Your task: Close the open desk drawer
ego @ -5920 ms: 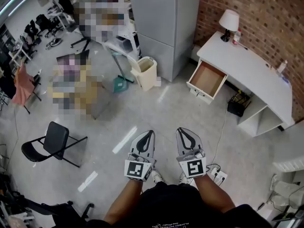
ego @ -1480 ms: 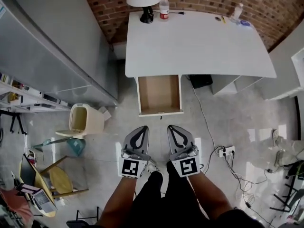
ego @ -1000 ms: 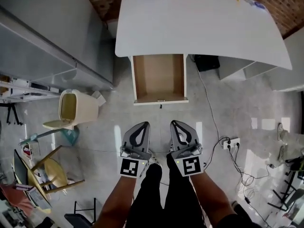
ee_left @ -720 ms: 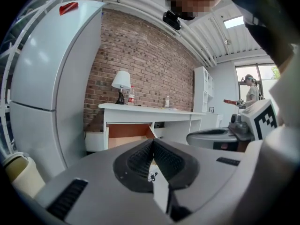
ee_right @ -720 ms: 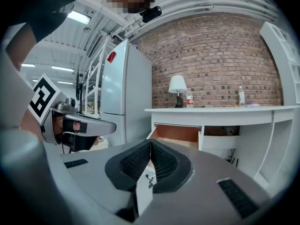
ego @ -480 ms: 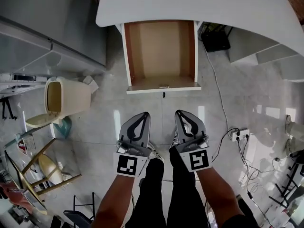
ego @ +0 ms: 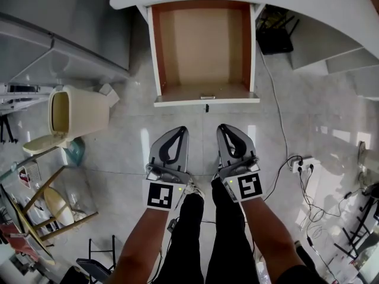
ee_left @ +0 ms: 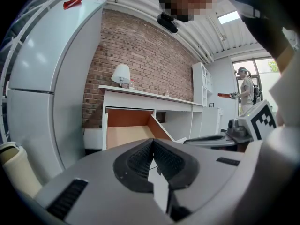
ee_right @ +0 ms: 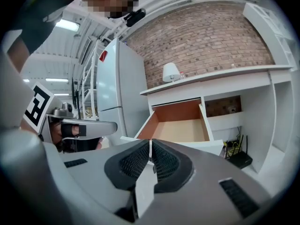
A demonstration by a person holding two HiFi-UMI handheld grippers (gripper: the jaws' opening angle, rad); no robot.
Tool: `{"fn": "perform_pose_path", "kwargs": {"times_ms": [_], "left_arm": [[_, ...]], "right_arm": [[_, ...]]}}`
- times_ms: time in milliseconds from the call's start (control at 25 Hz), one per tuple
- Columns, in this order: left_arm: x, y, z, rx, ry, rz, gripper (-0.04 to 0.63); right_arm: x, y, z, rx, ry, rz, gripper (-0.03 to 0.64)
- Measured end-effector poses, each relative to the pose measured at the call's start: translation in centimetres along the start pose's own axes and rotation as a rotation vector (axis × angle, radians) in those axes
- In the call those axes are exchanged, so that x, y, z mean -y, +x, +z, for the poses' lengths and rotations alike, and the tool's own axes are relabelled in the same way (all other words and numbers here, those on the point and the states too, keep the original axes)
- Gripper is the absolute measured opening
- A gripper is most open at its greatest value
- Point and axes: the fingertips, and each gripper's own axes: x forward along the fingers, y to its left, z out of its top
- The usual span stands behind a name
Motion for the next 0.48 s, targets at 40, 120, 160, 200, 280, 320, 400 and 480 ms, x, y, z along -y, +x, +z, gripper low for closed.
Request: {"fn": "perform_pose_path", "kwargs": {"times_ms": [40, 120, 160, 200, 280, 320, 400, 480], "left_arm": [[0.0, 0.1, -0.3, 0.001, -0.008, 0.001, 0.003], [-0.1, 0.4, -0.7, 0.000, -0.017, 0.001, 0.005], [-0.3, 0.5, -0.9, 0.002, -0.020, 0.001, 0.003], [-0.5, 0.6, -0.9, 0.008, -0.024, 0.001, 0.003], [-0.7, 0.7, -0.9, 0.018, -0.033, -0.001, 0.003], [-0.7, 0.7, -0.9, 0.020, -0.033, -0.003, 0.005], [-0.6, 0.7, -1.0, 0.019, -0.027, -0.008, 0.005], [-0.6, 0.6, -1.1, 0.019, -0.021, -0.014, 0.003]], "right_arm": [[0.4, 0.2, -0.6, -0.006, 0.020, 0.002, 0.031], [1.2, 0.8, -1.5, -0.006, 0.073, -0.003, 0.031], [1.5, 1.2, -1.9, -0.003, 0.103, -0.005, 0.031], [1.8, 1.6, -2.2, 0.001, 0.136, -0.004, 0.031], [2.3, 2.1, -2.8, 0.013, 0.213, 0.002, 0.032], [2.6, 2.3, -3.2, 0.019, 0.254, 0.003, 0.036], [3.4, 2.7, -4.1, 0.026, 0.326, -0.006, 0.063], [4.1, 3.2, -4.9, 0.027, 0.403, -0.008, 0.087]]}}
